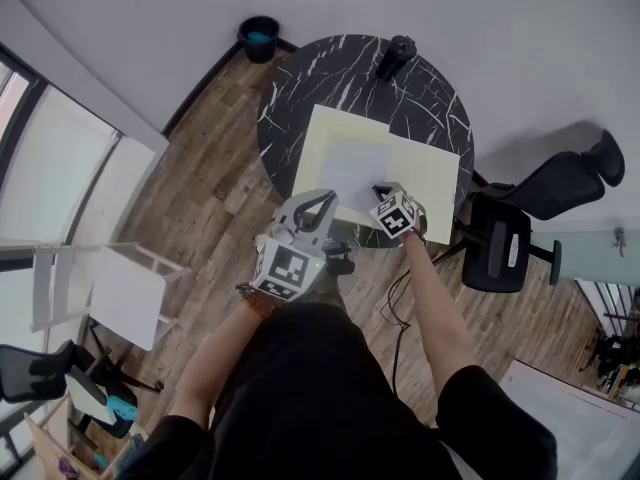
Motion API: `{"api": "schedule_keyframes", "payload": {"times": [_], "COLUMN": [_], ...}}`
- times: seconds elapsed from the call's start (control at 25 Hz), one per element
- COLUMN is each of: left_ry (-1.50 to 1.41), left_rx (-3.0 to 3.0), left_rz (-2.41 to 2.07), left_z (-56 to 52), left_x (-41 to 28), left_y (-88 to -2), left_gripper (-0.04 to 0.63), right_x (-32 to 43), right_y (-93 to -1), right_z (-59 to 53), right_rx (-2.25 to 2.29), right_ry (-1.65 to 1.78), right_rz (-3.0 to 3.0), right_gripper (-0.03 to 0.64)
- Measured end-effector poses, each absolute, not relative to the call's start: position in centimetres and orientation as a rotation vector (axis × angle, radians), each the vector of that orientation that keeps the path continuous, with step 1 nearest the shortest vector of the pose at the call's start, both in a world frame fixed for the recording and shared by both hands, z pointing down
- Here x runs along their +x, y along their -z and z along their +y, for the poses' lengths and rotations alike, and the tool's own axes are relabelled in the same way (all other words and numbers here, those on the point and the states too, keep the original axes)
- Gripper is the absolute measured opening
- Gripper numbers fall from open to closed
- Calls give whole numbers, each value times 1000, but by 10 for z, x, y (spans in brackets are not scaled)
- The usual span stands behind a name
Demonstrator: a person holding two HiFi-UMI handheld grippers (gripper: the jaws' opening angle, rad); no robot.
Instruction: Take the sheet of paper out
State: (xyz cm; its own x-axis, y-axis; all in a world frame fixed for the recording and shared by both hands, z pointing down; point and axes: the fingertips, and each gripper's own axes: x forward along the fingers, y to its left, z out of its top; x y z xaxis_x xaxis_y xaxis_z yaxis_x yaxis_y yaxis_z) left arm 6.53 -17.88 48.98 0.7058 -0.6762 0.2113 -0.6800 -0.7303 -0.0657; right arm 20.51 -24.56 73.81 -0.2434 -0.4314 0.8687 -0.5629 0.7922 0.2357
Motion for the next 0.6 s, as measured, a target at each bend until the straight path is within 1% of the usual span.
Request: {"api": "schedule_keyframes", "payload": {"times": [0.6], "left_ry": [-367], "left_rx": [2860], "left_rz": [-1145], "left_z": [-156], "left_x": [56], "left_y": [-498], "left_gripper": [3], "right_x": [199], "right_y": [-721], "right_z": [-240], "right_rx": [842], "right_ry": [-109], "right_rz": [-1883], "right_gripper": [0]}}
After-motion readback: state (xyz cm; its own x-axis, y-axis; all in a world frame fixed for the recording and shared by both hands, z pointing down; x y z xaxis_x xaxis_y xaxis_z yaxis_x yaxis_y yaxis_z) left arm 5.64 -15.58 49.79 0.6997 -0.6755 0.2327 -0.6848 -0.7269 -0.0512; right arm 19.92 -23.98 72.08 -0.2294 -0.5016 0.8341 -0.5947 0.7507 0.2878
